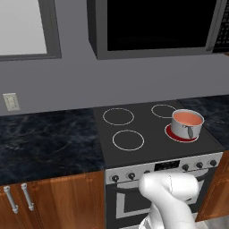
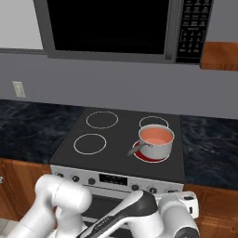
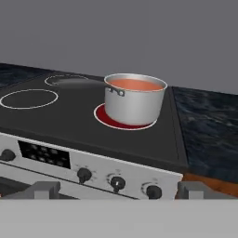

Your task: Wait until the marinara sauce is simmered to a deep red color and then turn off the stove.

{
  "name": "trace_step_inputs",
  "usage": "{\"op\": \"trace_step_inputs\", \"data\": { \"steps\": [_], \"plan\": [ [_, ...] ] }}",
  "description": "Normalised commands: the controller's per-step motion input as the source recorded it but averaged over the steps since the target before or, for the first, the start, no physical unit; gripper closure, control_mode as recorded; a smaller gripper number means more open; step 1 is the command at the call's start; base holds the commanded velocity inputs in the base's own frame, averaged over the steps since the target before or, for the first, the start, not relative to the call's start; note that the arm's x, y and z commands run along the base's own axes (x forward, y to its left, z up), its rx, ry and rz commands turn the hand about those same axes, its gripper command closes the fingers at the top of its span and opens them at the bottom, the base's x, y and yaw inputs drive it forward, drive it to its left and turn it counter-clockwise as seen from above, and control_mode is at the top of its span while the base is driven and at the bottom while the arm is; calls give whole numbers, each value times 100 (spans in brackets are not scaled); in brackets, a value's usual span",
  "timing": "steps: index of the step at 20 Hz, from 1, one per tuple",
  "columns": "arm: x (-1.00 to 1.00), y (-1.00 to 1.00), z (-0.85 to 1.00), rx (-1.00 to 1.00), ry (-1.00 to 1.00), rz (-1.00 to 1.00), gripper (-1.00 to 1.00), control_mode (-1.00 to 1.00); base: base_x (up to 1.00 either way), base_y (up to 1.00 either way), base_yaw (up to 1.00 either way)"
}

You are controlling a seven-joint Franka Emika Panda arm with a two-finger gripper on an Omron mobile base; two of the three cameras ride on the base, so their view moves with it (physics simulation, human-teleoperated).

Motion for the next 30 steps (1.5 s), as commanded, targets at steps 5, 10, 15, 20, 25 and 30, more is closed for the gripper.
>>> {"op": "trace_step_inputs", "data": {
  "steps": [5,10,15,20,25,30],
  "plan": [
    [29,-13,-48,0,-26,0,-100,-100,0,0,0],
    [30,-9,-45,2,-22,0,-100,-100,0,0,0],
    [34,0,-40,2,-15,0,-100,-100,0,0,0],
    [27,-4,-29,7,-13,0,-100,-100,0,0,0],
    [23,-3,-31,9,-8,-1,-100,-100,0,0,0],
    [14,-16,-23,11,-8,-1,-100,-100,0,0,0]
  ]
}}
